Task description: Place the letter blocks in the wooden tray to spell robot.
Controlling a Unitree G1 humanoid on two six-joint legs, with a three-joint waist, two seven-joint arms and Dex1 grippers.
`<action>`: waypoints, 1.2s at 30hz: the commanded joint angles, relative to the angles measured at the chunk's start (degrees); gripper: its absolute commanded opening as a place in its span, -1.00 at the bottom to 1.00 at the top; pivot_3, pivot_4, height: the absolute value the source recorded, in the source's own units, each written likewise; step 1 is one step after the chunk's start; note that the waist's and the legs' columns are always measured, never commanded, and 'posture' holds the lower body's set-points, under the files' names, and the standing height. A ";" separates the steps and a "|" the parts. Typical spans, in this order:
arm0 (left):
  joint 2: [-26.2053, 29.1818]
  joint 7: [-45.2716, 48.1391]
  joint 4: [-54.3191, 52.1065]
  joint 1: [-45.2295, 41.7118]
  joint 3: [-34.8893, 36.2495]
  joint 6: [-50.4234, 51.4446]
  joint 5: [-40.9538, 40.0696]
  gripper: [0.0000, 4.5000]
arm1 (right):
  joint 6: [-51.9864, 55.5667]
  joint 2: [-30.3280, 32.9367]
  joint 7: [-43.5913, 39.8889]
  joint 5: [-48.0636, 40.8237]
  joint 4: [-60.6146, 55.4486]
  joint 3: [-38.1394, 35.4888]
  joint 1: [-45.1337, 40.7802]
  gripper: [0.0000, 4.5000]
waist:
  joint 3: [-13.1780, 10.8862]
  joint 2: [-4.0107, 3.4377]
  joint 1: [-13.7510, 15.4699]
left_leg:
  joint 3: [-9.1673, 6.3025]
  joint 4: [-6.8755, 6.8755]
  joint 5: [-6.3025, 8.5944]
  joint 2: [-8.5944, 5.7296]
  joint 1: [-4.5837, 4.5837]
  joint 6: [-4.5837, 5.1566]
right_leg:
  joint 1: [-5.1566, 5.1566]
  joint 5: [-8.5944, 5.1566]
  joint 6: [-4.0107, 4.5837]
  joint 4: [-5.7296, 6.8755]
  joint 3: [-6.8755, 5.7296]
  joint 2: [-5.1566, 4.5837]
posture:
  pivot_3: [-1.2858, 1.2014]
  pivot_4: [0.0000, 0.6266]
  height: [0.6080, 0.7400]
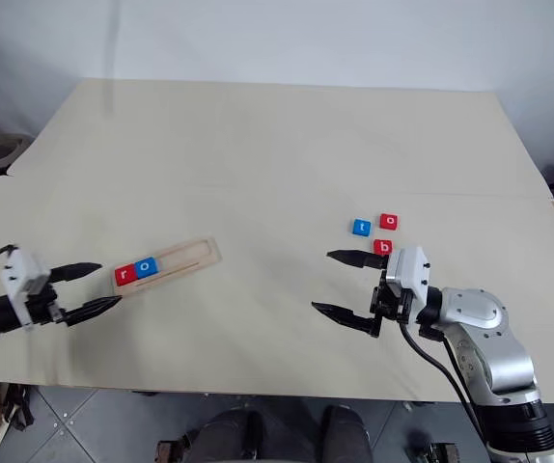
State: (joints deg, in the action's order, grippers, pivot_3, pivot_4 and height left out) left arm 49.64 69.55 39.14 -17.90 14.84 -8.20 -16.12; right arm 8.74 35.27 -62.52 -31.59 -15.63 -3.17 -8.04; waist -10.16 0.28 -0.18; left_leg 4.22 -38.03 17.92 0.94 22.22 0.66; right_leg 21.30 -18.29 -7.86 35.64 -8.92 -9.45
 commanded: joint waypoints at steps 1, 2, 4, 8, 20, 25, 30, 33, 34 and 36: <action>0.02 2.08 6.72 -5.11 -2.66 -3.53 2.89 0.98 | 0.12 0.87 1.01 -0.59 -3.13 -1.79 0.61 1.00 | 0.00 0.01 0.05 | 0.17 0.00 0.00 0.00 0.00 0.00 | 0.02 0.00 0.00 0.04 0.00 0.00 | 0.03 -0.52 1.00; -0.13 2.22 8.48 -6.40 -3.62 -4.69 3.87 0.98 | 0.21 0.92 1.28 -0.62 -3.41 -1.92 0.77 1.00 | 0.00 0.01 0.07 | 0.40 -0.01 0.00 0.00 0.00 0.00 | 0.02 0.00 0.00 0.04 -0.01 0.00 | 0.03 -0.52 1.00; -0.42 2.29 11.53 -8.49 -4.80 -6.52 5.12 0.98 | 0.38 0.95 1.86 -0.73 -3.92 -2.14 0.99 1.00 | 0.00 0.01 0.07 | 0.50 -0.02 -0.01 0.00 -0.01 0.00 | 0.02 0.00 0.00 0.07 0.01 -0.01 | 0.03 -0.52 1.00; -1.05 3.87 15.82 -11.53 -6.27 -6.81 5.78 0.98 | 0.74 0.86 3.29 -0.76 -5.49 -2.51 1.84 1.00 | 0.00 0.01 0.24 | 0.51 -0.04 -0.01 0.00 -0.03 0.00 | 0.02 0.00 0.00 0.09 0.04 -0.01 | 0.03 -0.52 1.00; -2.57 10.38 15.27 -11.32 -8.38 -4.66 5.55 0.54 | 1.45 0.73 4.90 -0.78 -6.28 -2.85 1.61 1.00 | 0.04 -0.03 0.19 | 0.54 -0.08 0.00 -0.01 -0.05 0.01 | 0.02 0.00 0.00 0.14 0.08 -0.04 | 0.03 -0.52 1.00; -3.77 8.79 13.24 -11.11 -7.55 -5.24 4.92 0.54 | 1.48 0.69 5.34 -0.76 -6.78 -2.89 2.14 1.00 | 0.05 -0.05 0.35 | 0.53 -0.09 0.00 -0.02 -0.05 0.01 | 0.01 0.00 0.00 0.16 0.08 -0.05 | 0.03 -0.52 1.00; -5.64 9.72 3.48 -10.43 -8.34 -2.85 3.12 0.54 | 2.01 1.45 5.92 -1.09 -7.64 -4.15 4.41 1.00 | 0.05 -0.05 1.05 | 0.51 -0.13 0.00 -0.03 -0.04 0.02 | 0.00 0.00 0.00 0.16 0.08 -0.06 | 0.03 -0.52 1.00; -7.17 9.95 -3.74 -11.00 -10.70 -0.88 3.18 0.54 | 2.17 2.55 5.82 -1.39 -8.02 -6.22 7.29 1.00 | 0.04 -0.03 1.54 | 0.52 -0.19 0.02 -0.03 -0.01 0.05 | 0.00 0.01 -0.02 0.16 0.09 -0.07 | 0.03 -0.52 1.00; -7.83 9.89 -5.53 -11.65 -12.14 -1.44 4.17 0.54 | 2.18 3.05 5.54 -1.48 -8.11 -7.31 8.74 1.00 | 0.03 -0.02 1.67 | 0.52 -0.21 0.02 -0.03 0.02 0.06 | 0.00 0.02 -0.03 0.15 0.09 -0.07 | 0.03 -0.52 1.00; -9.91 8.86 -7.75 -13.89 -15.13 -0.74 5.89 0.54 | 2.16 4.26 4.91 -1.80 -8.26 -10.21 12.61 1.00 | 0.03 0.00 1.82 | 0.51 -0.23 0.03 -0.04 0.05 0.06 | 0.00 0.02 -0.04 0.14 0.08 -0.07 | 0.03 -0.52 1.00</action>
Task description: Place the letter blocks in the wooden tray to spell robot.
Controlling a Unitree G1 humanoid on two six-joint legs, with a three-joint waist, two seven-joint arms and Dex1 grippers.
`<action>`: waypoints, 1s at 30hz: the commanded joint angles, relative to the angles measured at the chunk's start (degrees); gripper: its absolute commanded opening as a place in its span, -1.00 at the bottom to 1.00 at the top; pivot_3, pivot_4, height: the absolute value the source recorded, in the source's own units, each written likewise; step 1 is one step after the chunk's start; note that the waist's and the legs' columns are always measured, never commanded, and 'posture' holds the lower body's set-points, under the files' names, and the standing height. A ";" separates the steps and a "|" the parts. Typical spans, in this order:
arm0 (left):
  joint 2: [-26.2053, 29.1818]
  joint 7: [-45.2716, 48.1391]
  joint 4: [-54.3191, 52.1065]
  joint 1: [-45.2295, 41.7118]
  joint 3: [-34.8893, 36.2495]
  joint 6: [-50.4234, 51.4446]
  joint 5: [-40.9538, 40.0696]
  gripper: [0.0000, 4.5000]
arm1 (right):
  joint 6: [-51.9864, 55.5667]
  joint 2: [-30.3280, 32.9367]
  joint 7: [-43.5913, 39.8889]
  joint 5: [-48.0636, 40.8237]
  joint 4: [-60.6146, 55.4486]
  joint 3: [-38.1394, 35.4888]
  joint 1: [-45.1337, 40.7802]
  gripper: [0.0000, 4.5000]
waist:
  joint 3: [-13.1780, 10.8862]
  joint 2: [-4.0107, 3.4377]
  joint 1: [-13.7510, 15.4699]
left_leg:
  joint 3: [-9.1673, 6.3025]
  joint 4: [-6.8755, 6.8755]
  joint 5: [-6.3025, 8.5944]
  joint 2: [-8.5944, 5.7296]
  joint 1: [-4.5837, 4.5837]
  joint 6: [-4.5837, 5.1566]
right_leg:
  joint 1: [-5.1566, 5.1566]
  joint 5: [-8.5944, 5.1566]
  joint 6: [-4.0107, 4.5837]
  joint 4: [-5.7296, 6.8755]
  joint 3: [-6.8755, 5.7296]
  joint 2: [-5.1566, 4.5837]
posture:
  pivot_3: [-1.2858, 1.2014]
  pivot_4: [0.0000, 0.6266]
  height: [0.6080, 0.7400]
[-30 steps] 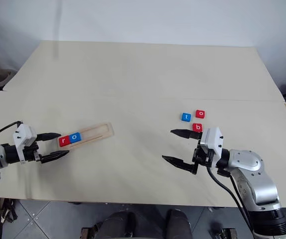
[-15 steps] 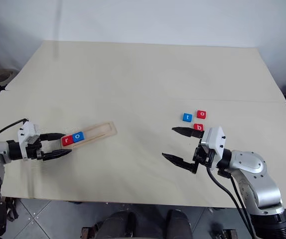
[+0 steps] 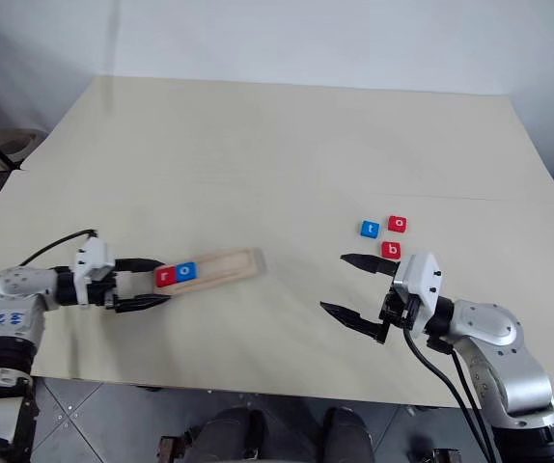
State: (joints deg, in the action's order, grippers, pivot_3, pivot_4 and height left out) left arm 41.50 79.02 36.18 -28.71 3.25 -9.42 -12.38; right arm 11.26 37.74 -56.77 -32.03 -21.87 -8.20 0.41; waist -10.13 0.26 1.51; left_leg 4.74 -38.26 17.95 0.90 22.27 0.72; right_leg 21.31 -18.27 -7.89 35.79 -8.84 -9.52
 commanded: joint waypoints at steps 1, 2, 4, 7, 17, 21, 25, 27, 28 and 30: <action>-2.92 -0.85 -5.31 -4.27 -4.82 0.91 2.66 0.54 | -0.53 2.23 -0.90 -1.27 -2.02 -6.83 6.21 1.00 | -0.01 0.05 0.30 | -0.01 0.00 0.00 -0.01 0.03 0.00 | -0.01 0.00 0.00 -0.01 -0.02 0.00 | 0.03 -0.52 1.00; -4.06 -0.98 -5.76 -5.32 -6.10 1.45 3.19 0.54 | -0.82 2.43 -0.84 -1.20 -2.13 -8.45 8.32 1.00 | -0.01 0.06 0.42 | -0.02 -0.02 0.00 -0.01 0.04 0.00 | -0.01 0.00 -0.01 -0.03 -0.03 0.00 | 0.03 -0.52 1.00; -6.04 -1.79 -6.09 -7.17 -8.29 2.37 4.56 0.54 | -1.16 2.30 -0.40 -1.36 -2.61 -11.13 11.91 1.00 | -0.01 0.10 0.18 | 0.03 -0.02 0.00 -0.01 0.05 0.01 | -0.01 0.01 -0.03 -0.06 -0.03 0.00 | 0.03 -0.52 1.00; -9.50 -3.38 -4.88 -10.43 -11.49 2.73 6.93 0.54 | -1.54 1.48 0.18 -0.91 -4.18 -14.24 17.93 1.00 | -0.01 0.11 -0.25 | 0.09 0.01 0.00 0.01 0.00 0.00 | -0.01 0.01 -0.03 -0.06 0.00 0.02 | 0.03 -0.52 1.00; -15.23 -5.20 3.13 -17.52 -16.10 2.19 11.02 0.54 | -3.01 -2.89 3.98 -0.63 -9.07 -17.69 27.90 1.00 | -0.03 0.17 -0.23 | 0.23 0.04 0.00 0.05 -0.09 0.01 | 0.03 0.02 -0.03 -0.08 0.17 0.06 | 0.03 -0.52 1.00; -15.22 -4.55 2.69 -17.09 -15.83 4.03 10.57 0.54 | -3.36 -3.53 4.99 -0.71 -9.73 -17.90 28.83 1.00 | -0.03 0.20 -0.11 | 0.23 0.01 0.02 0.03 -0.08 0.03 | 0.02 0.03 -0.05 -0.11 0.21 0.05 | 0.03 -0.52 1.00; -14.98 -3.65 0.52 -15.66 -15.89 6.01 9.96 0.54 | -3.79 -3.80 5.22 -0.82 -9.74 -17.80 29.16 1.00 | -0.03 0.19 -0.12 | 0.23 0.02 0.02 0.03 -0.08 0.03 | 0.02 0.03 -0.05 -0.10 0.21 0.05 | 0.03 -0.52 1.00; -15.21 -3.77 0.16 -15.37 -15.83 6.57 9.83 0.54 | -4.06 -3.83 5.04 -0.91 -9.24 -17.61 28.95 1.00 | -0.03 0.19 -0.11 | 0.23 0.01 0.02 0.03 -0.08 0.03 | 0.02 0.03 -0.05 -0.10 0.21 0.05 | 0.03 -0.52 1.00; -15.25 -3.47 -0.08 -15.25 -15.86 6.71 9.67 0.87 | -4.16 -3.87 4.93 -0.99 -9.07 -17.59 28.90 1.00 | -0.03 0.19 -0.11 | 0.23 0.01 0.02 0.03 -0.08 0.03 | 0.02 0.03 -0.05 -0.10 0.21 0.05 | 0.03 -0.52 1.00; -15.29 -3.59 -0.57 -15.04 -15.56 6.89 9.38 1.00 | -4.35 -3.91 4.79 -1.06 -8.78 -17.62 28.80 1.00 | -0.03 0.19 -0.11 | 0.23 0.01 0.02 0.03 -0.09 0.03 | 0.02 0.03 -0.05 -0.09 0.22 0.05 | 0.03 -0.52 1.00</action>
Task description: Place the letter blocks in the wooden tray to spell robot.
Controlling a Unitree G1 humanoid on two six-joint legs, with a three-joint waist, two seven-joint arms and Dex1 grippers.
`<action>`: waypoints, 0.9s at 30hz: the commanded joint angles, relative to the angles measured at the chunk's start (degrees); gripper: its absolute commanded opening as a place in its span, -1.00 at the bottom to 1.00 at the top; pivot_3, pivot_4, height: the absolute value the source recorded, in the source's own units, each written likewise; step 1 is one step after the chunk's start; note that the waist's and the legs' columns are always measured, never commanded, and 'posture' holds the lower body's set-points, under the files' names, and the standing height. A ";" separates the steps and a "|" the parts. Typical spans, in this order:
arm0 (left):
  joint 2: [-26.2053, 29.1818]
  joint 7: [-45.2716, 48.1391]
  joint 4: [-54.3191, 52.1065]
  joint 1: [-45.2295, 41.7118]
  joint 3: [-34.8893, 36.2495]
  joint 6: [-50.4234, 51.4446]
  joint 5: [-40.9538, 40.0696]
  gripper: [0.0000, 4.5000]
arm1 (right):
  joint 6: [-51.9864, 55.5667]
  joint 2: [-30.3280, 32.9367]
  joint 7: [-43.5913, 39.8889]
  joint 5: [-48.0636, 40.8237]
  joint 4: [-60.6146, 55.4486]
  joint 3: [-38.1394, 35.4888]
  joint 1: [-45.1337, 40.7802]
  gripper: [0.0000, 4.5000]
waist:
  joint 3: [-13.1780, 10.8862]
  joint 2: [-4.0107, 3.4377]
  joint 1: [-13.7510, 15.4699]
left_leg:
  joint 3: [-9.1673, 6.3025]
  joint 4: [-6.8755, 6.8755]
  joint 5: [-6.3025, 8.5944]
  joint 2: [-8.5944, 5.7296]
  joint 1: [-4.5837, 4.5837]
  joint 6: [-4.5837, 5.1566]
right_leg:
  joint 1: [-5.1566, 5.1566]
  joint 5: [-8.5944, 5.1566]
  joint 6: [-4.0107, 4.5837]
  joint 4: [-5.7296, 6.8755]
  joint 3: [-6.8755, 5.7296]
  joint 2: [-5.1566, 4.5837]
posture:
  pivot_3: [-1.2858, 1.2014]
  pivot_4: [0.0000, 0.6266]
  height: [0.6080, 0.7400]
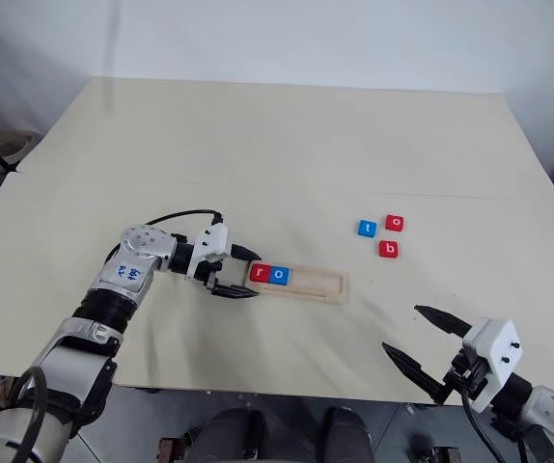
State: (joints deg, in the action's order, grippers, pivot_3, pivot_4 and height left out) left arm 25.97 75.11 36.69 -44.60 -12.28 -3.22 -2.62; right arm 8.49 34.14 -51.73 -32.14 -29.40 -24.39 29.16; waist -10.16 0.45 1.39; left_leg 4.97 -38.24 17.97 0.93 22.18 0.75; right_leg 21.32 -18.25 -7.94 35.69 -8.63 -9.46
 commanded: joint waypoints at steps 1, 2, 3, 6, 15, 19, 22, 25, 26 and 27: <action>0.26 0.30 -1.23 0.90 0.03 0.89 -0.48 1.00 | -1.63 -0.31 -0.27 -0.95 -1.16 -1.45 0.03 1.00 | 0.00 0.00 0.00 | 0.00 0.00 0.00 0.00 0.00 0.00 | 0.00 0.00 0.00 0.00 0.00 0.00 | 0.03 -0.52 1.00; 0.41 -0.47 -1.28 1.21 1.15 -0.63 -1.18 1.00 | -1.93 -0.46 -0.22 -1.04 -0.49 -1.84 -0.15 1.00 | 0.00 0.00 0.01 | 0.00 -0.02 0.00 0.00 0.00 0.00 | 0.00 0.00 0.00 0.01 0.00 0.00 | 0.03 -0.52 1.00; 0.80 -0.75 -1.23 1.49 2.21 -1.55 -1.96 1.00 | -2.24 -0.64 -0.01 -1.09 0.11 -2.26 -0.29 1.00 | 0.00 0.00 0.01 | 0.00 -0.02 0.00 0.00 0.00 0.00 | 0.00 0.00 0.00 0.00 0.00 0.00 | 0.03 -0.52 1.00; 2.84 1.35 -1.96 3.24 6.44 -3.56 -6.15 1.00 | -2.48 -1.67 1.20 -1.53 1.48 -3.70 -0.63 1.00 | 0.00 0.00 -0.19 | 0.01 -0.01 0.00 0.01 0.00 0.00 | 0.02 0.00 0.00 0.01 0.02 0.00 | 0.03 -0.52 1.00; 10.03 2.95 -8.38 14.47 17.70 -10.92 -14.48 1.00 | -2.62 -3.65 5.78 -1.19 5.83 -5.66 -4.28 1.00 | 0.01 -0.02 -0.20 | -0.34 0.02 0.00 0.03 -0.03 0.00 | 0.04 0.00 0.00 0.03 0.08 0.01 | 0.03 -0.52 1.00; 12.10 3.46 -16.03 20.43 20.68 -3.42 -20.26 1.00 | -4.86 -4.38 6.71 0.98 9.51 -5.24 -5.91 1.00 | 0.01 -0.01 0.07 | -0.37 0.02 0.00 0.02 -0.03 0.00 | 0.05 0.00 0.00 0.04 0.11 0.00 | 0.03 -0.52 1.00; 12.12 1.82 -21.56 24.23 21.13 -1.71 -21.21 1.00 | -4.91 -3.94 7.48 1.97 11.24 -3.92 -8.73 1.00 | 0.01 -0.02 0.09 | -0.42 -0.02 0.03 0.00 -0.03 0.05 | 0.01 0.01 -0.02 0.04 0.14 -0.02 | 0.03 -0.52 1.00; 11.40 0.20 -25.63 26.73 21.01 0.60 -22.30 1.00 | -1.63 -2.63 9.17 2.17 11.27 -1.51 -13.76 1.00 | 0.02 -0.05 -0.28 | -0.39 -0.01 0.03 0.02 -0.05 0.05 | 0.03 0.01 -0.02 0.06 0.19 -0.02 | 0.03 -0.52 1.00; 11.08 -0.50 -26.68 27.23 20.92 0.96 -22.42 1.00 | 0.56 -1.79 10.04 2.37 11.11 -0.64 -15.50 1.00 | 0.04 -0.07 -0.46 | -0.39 -0.01 0.03 0.03 -0.07 0.05 | 0.04 0.01 -0.02 0.09 0.19 -0.01 | 0.03 -0.52 1.00; 10.96 -0.78 -27.82 27.72 20.74 2.16 -22.90 1.00 | 3.43 -0.83 11.37 2.46 10.74 0.13 -17.19 1.00 | 0.03 -0.07 -0.64 | -0.37 0.00 0.03 0.04 -0.09 0.04 | 0.05 0.01 -0.02 0.11 0.21 0.00 | 0.03 -0.52 1.00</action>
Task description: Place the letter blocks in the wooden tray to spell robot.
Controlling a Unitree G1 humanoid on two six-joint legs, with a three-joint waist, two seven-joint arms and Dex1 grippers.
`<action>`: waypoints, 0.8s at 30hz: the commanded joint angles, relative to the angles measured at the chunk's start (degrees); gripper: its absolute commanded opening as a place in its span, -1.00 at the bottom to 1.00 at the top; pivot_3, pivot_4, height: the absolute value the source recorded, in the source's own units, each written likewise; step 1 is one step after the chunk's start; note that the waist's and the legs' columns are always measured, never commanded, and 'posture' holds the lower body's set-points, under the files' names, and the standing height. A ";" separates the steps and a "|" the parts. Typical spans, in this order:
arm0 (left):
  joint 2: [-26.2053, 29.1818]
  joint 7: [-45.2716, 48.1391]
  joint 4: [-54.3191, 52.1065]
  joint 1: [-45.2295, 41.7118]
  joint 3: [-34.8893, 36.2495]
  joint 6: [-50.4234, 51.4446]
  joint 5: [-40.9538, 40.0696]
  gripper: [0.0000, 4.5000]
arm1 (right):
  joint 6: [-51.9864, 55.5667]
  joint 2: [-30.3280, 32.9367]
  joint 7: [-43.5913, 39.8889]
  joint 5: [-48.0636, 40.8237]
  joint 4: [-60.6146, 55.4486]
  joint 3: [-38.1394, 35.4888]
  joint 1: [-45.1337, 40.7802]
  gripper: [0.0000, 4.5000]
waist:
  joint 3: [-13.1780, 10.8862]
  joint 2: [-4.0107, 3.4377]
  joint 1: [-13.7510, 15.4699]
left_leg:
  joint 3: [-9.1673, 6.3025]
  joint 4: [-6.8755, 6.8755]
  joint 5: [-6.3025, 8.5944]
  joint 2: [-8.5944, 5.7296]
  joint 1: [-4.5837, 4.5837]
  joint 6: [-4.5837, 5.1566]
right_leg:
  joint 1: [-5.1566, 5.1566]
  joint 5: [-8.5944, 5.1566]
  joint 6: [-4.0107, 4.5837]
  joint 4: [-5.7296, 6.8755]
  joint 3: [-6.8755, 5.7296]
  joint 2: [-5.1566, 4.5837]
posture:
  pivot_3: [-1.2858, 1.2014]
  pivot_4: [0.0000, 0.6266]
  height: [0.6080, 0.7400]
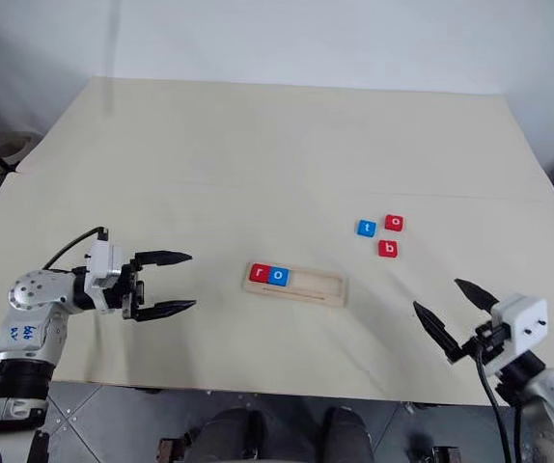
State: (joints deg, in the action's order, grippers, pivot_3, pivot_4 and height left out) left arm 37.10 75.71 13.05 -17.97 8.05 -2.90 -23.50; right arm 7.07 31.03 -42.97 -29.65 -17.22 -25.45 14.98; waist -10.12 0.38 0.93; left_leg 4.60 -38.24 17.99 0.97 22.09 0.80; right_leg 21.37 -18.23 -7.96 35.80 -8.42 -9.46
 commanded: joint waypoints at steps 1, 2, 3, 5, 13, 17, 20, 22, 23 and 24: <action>-0.42 -2.01 -5.13 1.43 0.26 2.31 -2.00 1.00 | 9.48 3.62 4.76 -0.44 -1.94 1.97 -5.34 1.00 | 0.00 0.00 -0.30 | 0.01 0.00 0.00 0.00 -0.01 0.00 | 0.00 0.00 0.00 0.01 0.01 0.00 | 0.03 -0.52 1.00; -0.59 -2.39 -6.01 1.73 0.09 2.75 -2.02 1.00 | 14.85 5.10 7.11 -1.00 -2.35 2.67 -7.75 1.00 | 0.00 0.00 -0.39 | 0.00 0.00 0.00 0.01 -0.01 0.00 | 0.01 0.00 0.00 0.03 0.01 0.00 | 0.03 -0.52 1.00; -0.80 -2.95 -6.81 1.92 0.00 3.33 -2.17 1.00 | 20.00 6.83 9.24 -1.19 -2.41 3.62 -10.74 1.00 | 0.00 0.00 -0.50 | 0.00 0.00 0.00 0.01 0.00 0.00 | 0.02 0.00 0.00 0.03 0.02 0.00 | 0.03 -0.52 1.00; -1.15 -3.96 -7.86 2.15 -0.06 3.58 -2.10 1.00 | 26.90 8.90 11.56 -2.24 -2.08 4.81 -16.22 1.00 | 0.00 0.00 -0.74 | 0.01 -0.02 0.00 0.01 0.01 0.00 | 0.03 0.00 0.00 0.03 0.03 -0.01 | 0.03 -0.52 1.00; -1.95 -6.34 -9.02 1.81 -0.68 3.86 -1.81 1.00 | 45.46 11.85 17.76 0.06 2.33 12.75 -33.32 1.00 | 0.00 0.00 -0.79 | -0.01 -0.01 0.00 -0.02 0.10 0.00 | 0.04 0.00 0.00 -0.05 -0.01 -0.02 | 0.03 -0.52 1.00; -2.24 -6.88 -9.53 1.55 -0.82 5.19 -2.38 1.00 | 50.41 10.06 20.37 0.50 2.41 15.05 -37.22 1.00 | 0.00 0.00 -0.88 | 0.00 0.00 0.00 -0.02 0.13 0.00 | 0.09 0.00 0.00 -0.04 -0.01 -0.02 | 0.03 -0.52 1.00; -2.50 -7.20 -9.79 1.44 -0.92 5.21 -2.33 1.00 | 52.42 8.70 22.00 0.94 1.74 15.74 -38.92 1.00 | 0.00 0.00 -0.89 | 0.02 0.00 0.00 -0.02 0.13 0.00 | 0.09 0.00 0.00 -0.05 -0.01 -0.02 | 0.03 -0.52 1.00; -2.61 -7.42 -10.02 1.52 -0.98 5.10 -2.29 1.00 | 53.58 8.01 22.92 1.10 1.29 15.63 -39.64 1.00 | 0.00 0.00 -0.91 | 0.02 0.00 0.00 -0.02 0.14 0.00 | 0.10 0.00 0.00 -0.05 0.00 -0.02 | 0.03 -0.52 1.00; -2.53 -7.31 -10.30 1.65 -1.04 5.65 -2.61 1.00 | 54.05 7.82 23.08 1.03 1.13 15.43 -39.88 1.00 | 0.00 0.00 -0.92 | 0.02 0.00 0.00 -0.02 0.14 0.00 | 0.10 0.00 0.00 -0.05 0.00 -0.02 | 0.03 -0.52 1.00; -2.39 -7.01 -10.62 1.77 -1.06 6.55 -3.20 1.00 | 54.44 7.61 23.26 0.98 1.04 15.34 -40.15 1.00 | 0.00 0.00 -0.92 | 0.02 0.01 0.00 -0.02 0.14 0.00 | 0.10 0.00 0.00 -0.05 0.00 -0.02 | 0.03 -0.52 1.00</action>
State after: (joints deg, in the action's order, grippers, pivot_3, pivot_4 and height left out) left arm 34.53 68.43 4.89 -15.99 6.78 3.00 -24.89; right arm 60.95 38.75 -20.40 -29.00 -14.14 -8.96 -24.32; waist -10.12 0.38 0.01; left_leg 4.62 -38.24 17.99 0.95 22.23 0.80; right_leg 21.47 -18.23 -7.96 35.76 -8.42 -9.47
